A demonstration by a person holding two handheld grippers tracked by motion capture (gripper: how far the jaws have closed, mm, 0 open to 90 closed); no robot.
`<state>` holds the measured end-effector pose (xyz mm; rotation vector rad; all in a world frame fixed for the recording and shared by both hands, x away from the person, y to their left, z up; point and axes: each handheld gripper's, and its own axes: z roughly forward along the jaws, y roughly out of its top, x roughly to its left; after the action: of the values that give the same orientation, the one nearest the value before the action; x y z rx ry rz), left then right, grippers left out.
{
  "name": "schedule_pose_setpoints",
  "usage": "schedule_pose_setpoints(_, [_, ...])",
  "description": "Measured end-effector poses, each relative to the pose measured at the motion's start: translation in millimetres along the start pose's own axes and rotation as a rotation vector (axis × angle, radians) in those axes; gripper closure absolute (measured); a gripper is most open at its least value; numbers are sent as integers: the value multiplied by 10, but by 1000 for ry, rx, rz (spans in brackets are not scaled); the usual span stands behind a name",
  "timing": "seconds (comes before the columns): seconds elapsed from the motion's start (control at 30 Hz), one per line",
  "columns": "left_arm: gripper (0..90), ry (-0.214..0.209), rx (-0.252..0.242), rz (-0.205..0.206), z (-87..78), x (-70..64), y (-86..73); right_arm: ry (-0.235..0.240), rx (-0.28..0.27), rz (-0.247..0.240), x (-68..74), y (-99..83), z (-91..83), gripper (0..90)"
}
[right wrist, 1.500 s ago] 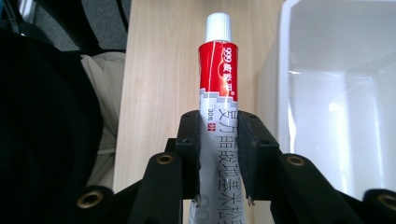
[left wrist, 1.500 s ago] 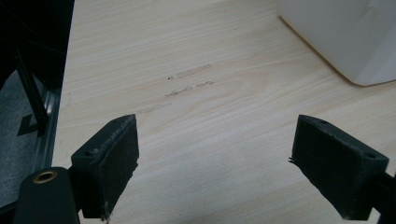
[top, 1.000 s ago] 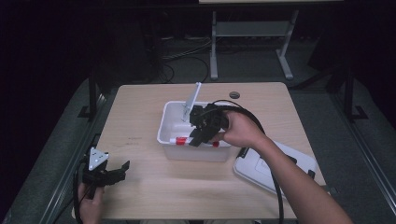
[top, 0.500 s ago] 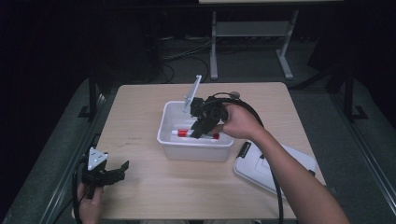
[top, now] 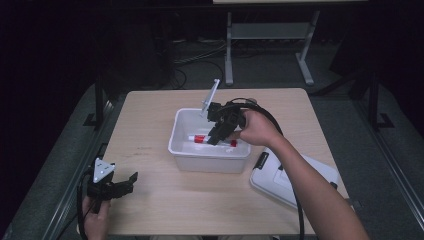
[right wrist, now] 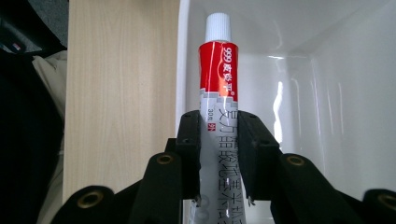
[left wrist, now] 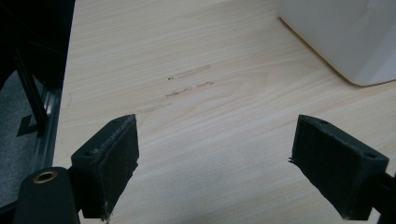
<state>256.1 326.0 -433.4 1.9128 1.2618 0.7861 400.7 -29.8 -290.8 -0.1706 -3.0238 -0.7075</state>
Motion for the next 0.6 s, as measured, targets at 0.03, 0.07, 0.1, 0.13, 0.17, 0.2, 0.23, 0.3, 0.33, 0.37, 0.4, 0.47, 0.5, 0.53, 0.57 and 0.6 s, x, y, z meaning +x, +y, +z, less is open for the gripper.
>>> schedule_pose_setpoints(0.03, [142,1,0,1,1,1,-1,-1,0,2,-10,-10,7,712])
schedule_pose_setpoints(0.07, [142,2,-2,0,2,0,-1,3,0,10,-19,-21,16,712])
schedule_pose_setpoints(0.1, [142,2,-1,1,1,1,0,1,-1,8,-28,-30,25,712])
schedule_pose_setpoints(0.13, [142,1,2,2,0,3,0,2,0,11,-33,-36,29,712])
schedule_pose_setpoints(0.17, [142,2,3,4,-1,4,0,5,-1,11,-41,-45,41,712])
schedule_pose_setpoints(0.2, [142,3,3,3,0,2,0,4,1,11,-45,-51,50,712])
schedule_pose_setpoints(0.23, [142,2,2,4,1,1,0,5,6,17,-48,-58,60,712])
schedule_pose_setpoints(0.3, [142,4,2,4,-3,2,1,9,5,22,-58,-72,78,712])
schedule_pose_setpoints(0.33, [142,3,1,4,-3,3,1,9,1,19,-63,-77,86,712])
schedule_pose_setpoints(0.37, [142,3,1,3,0,3,0,11,3,20,-66,-83,96,712])
schedule_pose_setpoints(0.4, [142,2,1,3,0,3,0,11,6,23,-65,-91,108,712])
schedule_pose_setpoints(0.47, [142,3,1,4,-2,1,1,11,13,29,-73,-109,122,712])
schedule_pose_setpoints(0.5, [142,4,0,4,-2,-1,1,12,12,34,-76,-116,127,712])
schedule_pose_setpoints(0.53, [142,4,2,4,-2,-2,2,13,10,34,-84,-129,136,712])
schedule_pose_setpoints(0.57, [142,3,2,4,-1,-3,2,14,11,38,-93,-144,148,712])
schedule_pose_setpoints(0.6, [142,2,4,5,-1,-4,2,16,12,43,-96,-152,156,712])
